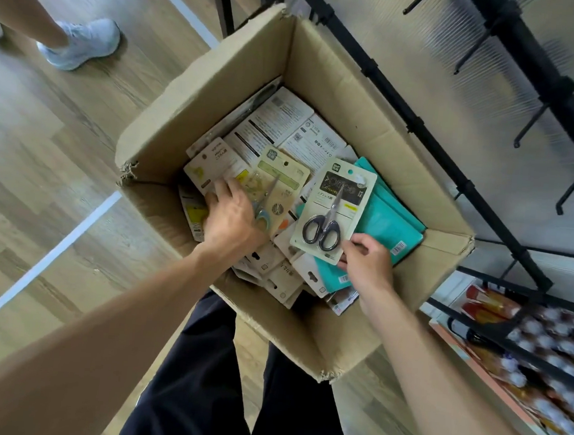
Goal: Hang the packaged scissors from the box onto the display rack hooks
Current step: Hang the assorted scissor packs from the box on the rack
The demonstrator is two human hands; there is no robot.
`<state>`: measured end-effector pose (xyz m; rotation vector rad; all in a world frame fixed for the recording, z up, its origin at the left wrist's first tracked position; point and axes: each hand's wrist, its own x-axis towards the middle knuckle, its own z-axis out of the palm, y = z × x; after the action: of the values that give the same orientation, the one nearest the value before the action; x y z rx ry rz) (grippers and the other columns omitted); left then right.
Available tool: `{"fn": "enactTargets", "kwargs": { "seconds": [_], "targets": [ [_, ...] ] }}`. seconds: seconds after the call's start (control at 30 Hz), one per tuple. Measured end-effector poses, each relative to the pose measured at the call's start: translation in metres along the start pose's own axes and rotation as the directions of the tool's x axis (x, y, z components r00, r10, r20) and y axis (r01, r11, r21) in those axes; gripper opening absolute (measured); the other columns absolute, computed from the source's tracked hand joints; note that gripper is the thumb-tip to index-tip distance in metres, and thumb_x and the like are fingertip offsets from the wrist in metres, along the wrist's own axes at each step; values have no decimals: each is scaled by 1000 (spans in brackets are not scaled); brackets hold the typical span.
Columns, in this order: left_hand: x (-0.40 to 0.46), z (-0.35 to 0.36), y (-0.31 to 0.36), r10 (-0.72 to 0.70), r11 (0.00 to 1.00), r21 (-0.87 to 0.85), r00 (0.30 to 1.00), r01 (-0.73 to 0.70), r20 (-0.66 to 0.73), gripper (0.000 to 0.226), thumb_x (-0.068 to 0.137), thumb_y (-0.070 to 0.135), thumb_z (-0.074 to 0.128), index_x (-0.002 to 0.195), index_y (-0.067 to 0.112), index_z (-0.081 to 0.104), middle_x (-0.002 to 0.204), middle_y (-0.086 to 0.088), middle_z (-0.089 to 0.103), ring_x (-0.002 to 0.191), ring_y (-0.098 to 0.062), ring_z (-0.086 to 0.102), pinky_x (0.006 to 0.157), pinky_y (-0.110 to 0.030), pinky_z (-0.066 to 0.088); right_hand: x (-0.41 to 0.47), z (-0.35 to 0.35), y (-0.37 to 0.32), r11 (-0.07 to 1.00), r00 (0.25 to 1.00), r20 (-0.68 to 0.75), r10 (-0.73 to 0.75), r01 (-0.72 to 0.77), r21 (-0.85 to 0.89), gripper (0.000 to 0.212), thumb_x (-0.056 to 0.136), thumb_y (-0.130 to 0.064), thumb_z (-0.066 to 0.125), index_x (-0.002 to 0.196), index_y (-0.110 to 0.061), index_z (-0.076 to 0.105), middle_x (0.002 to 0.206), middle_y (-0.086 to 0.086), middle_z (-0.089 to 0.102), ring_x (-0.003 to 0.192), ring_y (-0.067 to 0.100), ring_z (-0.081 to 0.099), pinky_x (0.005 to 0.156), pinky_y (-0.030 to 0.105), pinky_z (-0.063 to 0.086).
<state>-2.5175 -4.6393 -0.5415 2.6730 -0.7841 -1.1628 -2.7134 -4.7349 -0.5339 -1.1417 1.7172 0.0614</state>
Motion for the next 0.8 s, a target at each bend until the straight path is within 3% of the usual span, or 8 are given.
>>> {"fn": "enactTargets", "kwargs": {
  "seconds": [0.17,0.23,0.33,0.5,0.63,0.73,0.8],
  "targets": [
    [2,-11,4,-28,999,22,997,27,68,112,70,38,85,146,-4,14,143,-22,26,136,-41,27,113,-45,32,-12,-14,0,984,989,-53,-141,134,-119,18,98,-19,60,83,-29,64,89,-8,72,82,21,72,68,36,62],
    [-6,-18,5,31,1000,-4,998,-31,62,100,74,38,80,144,-2,20,139,-21,29,133,-41,31,110,-45,35,-23,-23,-4,954,976,-67,-205,184,-237,18,98,-21,60,82,-28,63,83,-12,69,78,19,71,72,40,60],
    [-29,-37,12,134,990,-43,991,-133,28,87,73,44,80,133,1,33,125,-15,36,120,-34,39,101,-42,40,-49,-41,-18,932,958,-97,-268,232,-280,12,98,-20,59,89,-22,66,85,-10,69,77,17,68,73,44,57],
    [-86,-72,19,290,952,-86,956,-293,-53,85,67,49,83,124,4,40,109,-5,37,99,-17,34,95,-35,44,-111,-77,-34,918,933,-164,-319,262,-297,11,99,-19,59,100,-18,70,87,-12,67,80,3,62,66,17,48],
    [-123,-94,17,346,933,-87,936,-350,-55,85,63,47,87,122,5,44,105,-2,38,96,-14,33,95,-35,44,-155,-104,-34,912,925,-189,-329,259,-317,14,99,-19,60,108,-15,71,98,-5,71,86,11,65,68,14,45],
    [-152,-111,23,422,893,-146,904,-427,-61,82,60,35,92,122,8,46,106,3,37,102,-17,38,96,-38,46,-195,-123,-32,915,886,-282,-368,291,-280,10,97,-11,62,99,-8,71,87,4,71,73,13,61,61,6,39],
    [-165,-119,34,481,865,-139,875,-483,-49,82,60,32,93,124,10,47,108,4,37,106,-17,39,98,-40,46,-217,-134,-26,929,870,-345,-353,283,-238,9,96,-7,62,95,-5,71,80,3,66,65,5,54,59,3,39]
  ]
}}
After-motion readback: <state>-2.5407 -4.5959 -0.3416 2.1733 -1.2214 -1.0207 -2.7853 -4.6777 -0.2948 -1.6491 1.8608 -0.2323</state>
